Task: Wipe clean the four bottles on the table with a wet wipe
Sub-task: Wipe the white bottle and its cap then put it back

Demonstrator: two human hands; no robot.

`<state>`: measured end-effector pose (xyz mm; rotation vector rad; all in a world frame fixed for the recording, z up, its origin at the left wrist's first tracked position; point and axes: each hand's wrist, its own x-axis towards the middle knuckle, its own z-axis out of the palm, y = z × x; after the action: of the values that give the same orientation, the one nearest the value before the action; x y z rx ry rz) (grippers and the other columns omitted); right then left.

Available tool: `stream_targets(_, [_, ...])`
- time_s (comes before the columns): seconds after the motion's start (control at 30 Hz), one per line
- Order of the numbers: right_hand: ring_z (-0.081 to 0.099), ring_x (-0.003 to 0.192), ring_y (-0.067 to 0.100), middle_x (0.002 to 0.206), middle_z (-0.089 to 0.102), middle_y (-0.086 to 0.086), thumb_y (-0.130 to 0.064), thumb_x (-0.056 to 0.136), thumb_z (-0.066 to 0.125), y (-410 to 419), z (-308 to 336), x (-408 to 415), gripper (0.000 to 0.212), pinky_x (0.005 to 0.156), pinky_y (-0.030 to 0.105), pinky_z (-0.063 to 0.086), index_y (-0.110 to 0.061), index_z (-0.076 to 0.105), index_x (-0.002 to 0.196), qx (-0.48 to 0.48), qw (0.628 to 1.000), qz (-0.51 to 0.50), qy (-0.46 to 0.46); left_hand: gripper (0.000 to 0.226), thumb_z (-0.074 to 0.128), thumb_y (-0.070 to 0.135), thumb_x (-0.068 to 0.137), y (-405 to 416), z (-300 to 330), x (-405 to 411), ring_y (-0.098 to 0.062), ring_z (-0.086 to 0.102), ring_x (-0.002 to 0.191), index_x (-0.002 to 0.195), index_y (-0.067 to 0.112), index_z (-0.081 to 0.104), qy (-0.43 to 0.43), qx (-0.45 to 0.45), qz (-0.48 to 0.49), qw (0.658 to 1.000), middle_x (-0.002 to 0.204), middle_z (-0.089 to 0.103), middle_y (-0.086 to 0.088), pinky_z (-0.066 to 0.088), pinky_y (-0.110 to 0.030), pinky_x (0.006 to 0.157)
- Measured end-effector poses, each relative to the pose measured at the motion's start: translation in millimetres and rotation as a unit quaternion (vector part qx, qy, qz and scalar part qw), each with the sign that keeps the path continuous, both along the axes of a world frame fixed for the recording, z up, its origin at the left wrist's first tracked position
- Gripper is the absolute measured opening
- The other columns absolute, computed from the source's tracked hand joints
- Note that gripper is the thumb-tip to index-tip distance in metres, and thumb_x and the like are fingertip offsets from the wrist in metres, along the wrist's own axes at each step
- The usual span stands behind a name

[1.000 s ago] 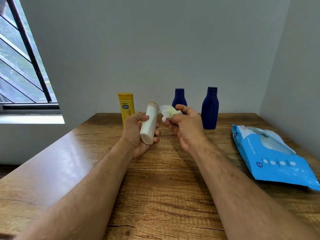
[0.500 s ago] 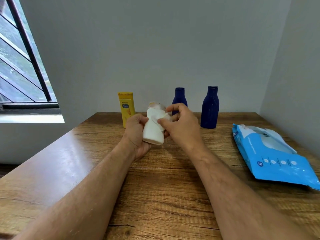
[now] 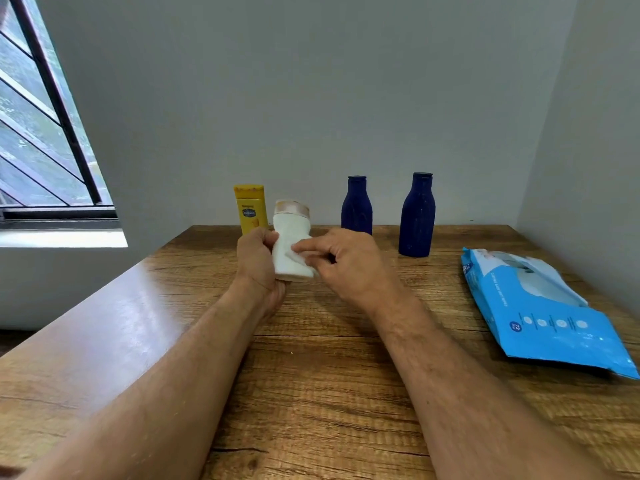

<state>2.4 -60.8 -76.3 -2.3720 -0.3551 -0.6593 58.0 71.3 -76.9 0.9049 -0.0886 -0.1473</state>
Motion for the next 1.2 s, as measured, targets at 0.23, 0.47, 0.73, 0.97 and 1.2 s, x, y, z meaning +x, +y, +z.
stream_targets(0.23, [0.051,0.097,0.002,0.106,0.056,-0.011,-0.037,0.094,0.062,3.5,0.7,0.6,0.035,0.086,0.013,0.043,-0.025,0.066,0.127,-0.018,0.999,-0.022,-0.045,0.041,0.034,0.009,0.089,-2.3,-0.7,-5.9,-0.034,0.068,0.085,0.123,-0.005,0.053,-0.005,0.027,-0.019,0.999,0.101,0.064,-0.024,0.06,-0.044,0.073])
stream_targets(0.47, [0.057,0.099,0.011,0.112,0.062,0.002,-0.031,0.101,0.053,0.3,4.7,-0.6,0.043,0.091,0.026,0.05,-0.015,0.053,0.141,0.048,0.984,-0.124,-0.121,0.031,0.03,0.011,0.096,-8.3,-3.6,-13.8,-0.021,0.067,0.066,0.105,0.006,0.059,-0.085,0.116,-0.092,0.985,0.071,0.072,-0.009,0.058,-0.032,0.058])
stream_targets(0.73, [0.055,0.098,0.005,0.118,0.053,0.0,-0.023,0.097,0.061,3.7,0.8,4.0,0.032,0.09,0.02,0.054,-0.011,0.065,0.127,0.083,0.969,-0.105,-0.206,0.04,0.036,0.022,0.081,-10.0,-4.1,-9.0,-0.023,0.058,0.078,0.108,0.022,0.066,-0.297,0.304,-0.009,0.905,0.088,0.066,-0.007,0.048,-0.033,0.062])
stream_targets(0.97, [0.064,0.099,0.007,0.11,0.067,-0.002,-0.018,0.097,0.061,3.2,1.4,1.0,0.025,0.088,0.017,0.054,-0.014,0.07,0.121,0.104,0.957,-0.094,-0.252,0.04,0.035,0.025,0.088,-12.5,-6.4,-7.9,-0.014,0.058,0.091,0.116,0.024,0.063,-0.393,0.393,0.049,0.83,0.098,0.064,0.01,0.046,-0.031,0.076])
stream_targets(1.2, [0.067,0.087,-0.002,0.094,0.073,-0.011,-0.017,0.09,0.071,6.3,6.8,4.4,0.018,0.073,0.005,0.05,-0.016,0.076,0.107,0.352,0.915,-0.129,-0.151,0.039,0.035,0.024,0.081,-14.5,-0.2,-15.9,-0.018,0.058,0.081,0.108,0.02,0.062,-0.335,0.307,0.007,0.891,0.095,0.067,-0.008,0.048,-0.032,0.065])
